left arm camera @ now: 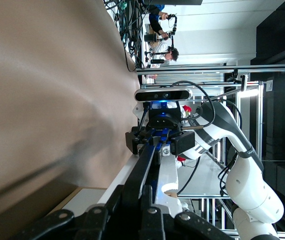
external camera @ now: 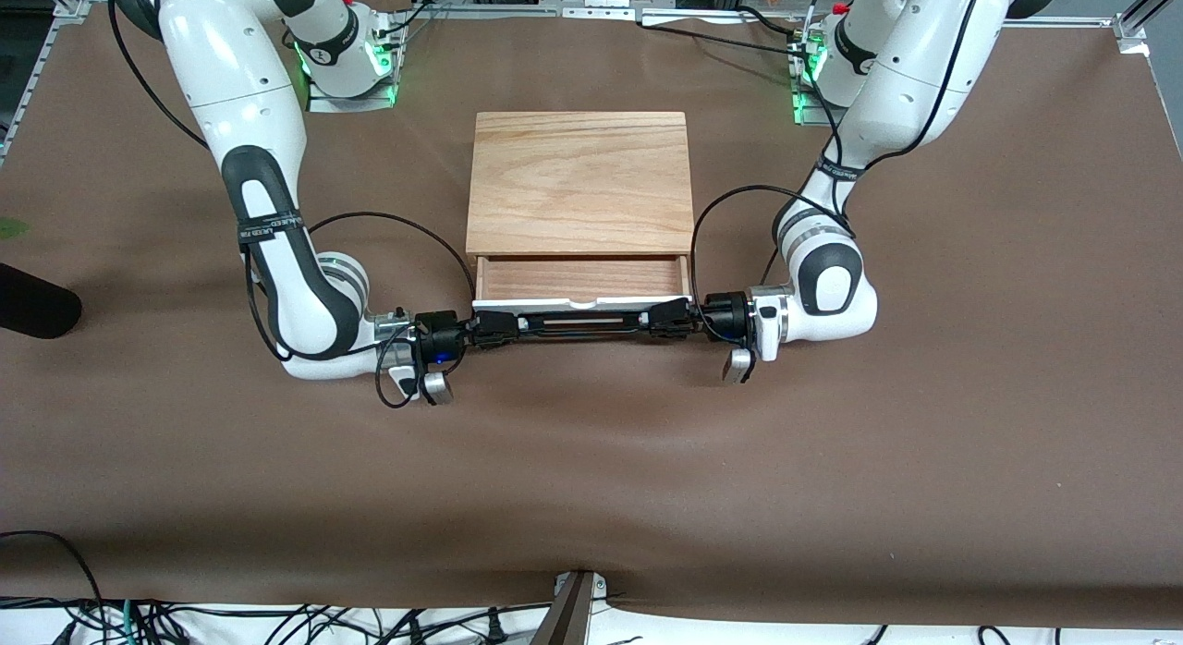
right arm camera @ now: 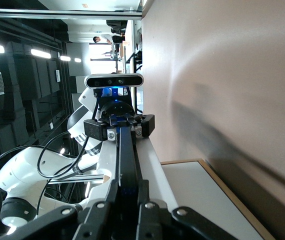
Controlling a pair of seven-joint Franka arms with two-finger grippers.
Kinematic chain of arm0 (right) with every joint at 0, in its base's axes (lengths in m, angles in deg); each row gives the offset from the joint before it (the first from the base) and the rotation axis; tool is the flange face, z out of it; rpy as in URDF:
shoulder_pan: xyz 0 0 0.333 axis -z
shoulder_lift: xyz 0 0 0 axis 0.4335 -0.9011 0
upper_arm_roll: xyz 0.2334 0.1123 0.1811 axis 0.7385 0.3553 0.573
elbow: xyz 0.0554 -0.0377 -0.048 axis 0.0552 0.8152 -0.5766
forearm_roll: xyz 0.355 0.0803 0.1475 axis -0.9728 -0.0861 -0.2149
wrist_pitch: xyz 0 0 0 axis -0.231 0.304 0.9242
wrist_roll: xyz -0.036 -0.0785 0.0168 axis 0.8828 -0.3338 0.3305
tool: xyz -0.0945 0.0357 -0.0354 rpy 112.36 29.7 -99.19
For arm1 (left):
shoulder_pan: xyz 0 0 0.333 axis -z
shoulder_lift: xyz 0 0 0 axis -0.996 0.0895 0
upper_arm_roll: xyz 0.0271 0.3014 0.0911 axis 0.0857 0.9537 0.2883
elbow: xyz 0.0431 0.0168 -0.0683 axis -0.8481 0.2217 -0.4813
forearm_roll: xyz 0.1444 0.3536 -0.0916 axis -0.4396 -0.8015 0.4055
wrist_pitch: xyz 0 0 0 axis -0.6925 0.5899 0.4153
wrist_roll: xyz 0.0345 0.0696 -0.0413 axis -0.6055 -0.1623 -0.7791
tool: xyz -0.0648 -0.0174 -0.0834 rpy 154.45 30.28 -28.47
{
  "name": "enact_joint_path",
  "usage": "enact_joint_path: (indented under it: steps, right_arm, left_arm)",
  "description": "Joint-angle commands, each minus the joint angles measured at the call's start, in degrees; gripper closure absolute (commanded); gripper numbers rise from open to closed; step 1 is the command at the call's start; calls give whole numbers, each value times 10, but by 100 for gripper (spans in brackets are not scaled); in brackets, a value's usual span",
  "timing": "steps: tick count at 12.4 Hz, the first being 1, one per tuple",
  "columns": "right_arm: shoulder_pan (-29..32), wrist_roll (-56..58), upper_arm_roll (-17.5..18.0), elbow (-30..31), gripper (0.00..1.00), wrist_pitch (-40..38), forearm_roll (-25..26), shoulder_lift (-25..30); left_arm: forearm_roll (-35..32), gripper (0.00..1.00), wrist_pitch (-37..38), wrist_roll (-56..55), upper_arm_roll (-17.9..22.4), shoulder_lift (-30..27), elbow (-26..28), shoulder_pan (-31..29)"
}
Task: Pull top drawer with both arms simultaneously
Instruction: 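Keep pulling the drawer further open with both grippers holding the handle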
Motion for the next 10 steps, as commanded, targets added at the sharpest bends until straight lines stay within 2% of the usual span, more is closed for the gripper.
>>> enact_joint_path:
  steps: [1,5,10]
  right_arm:
    - [36,-97,-7,-29,100,-43,-28,22]
    - [35,-81,-7,-17,100,-46,-25,27]
    - [35,-80,-7,-12,100,-47,-24,28]
  left_arm:
    - [43,100,4,-13,15,-10,-5,-16]
    - [39,100,38,-7,24,-10,4,-16]
    - [32,100,42,-7,26,-8,-1,-22]
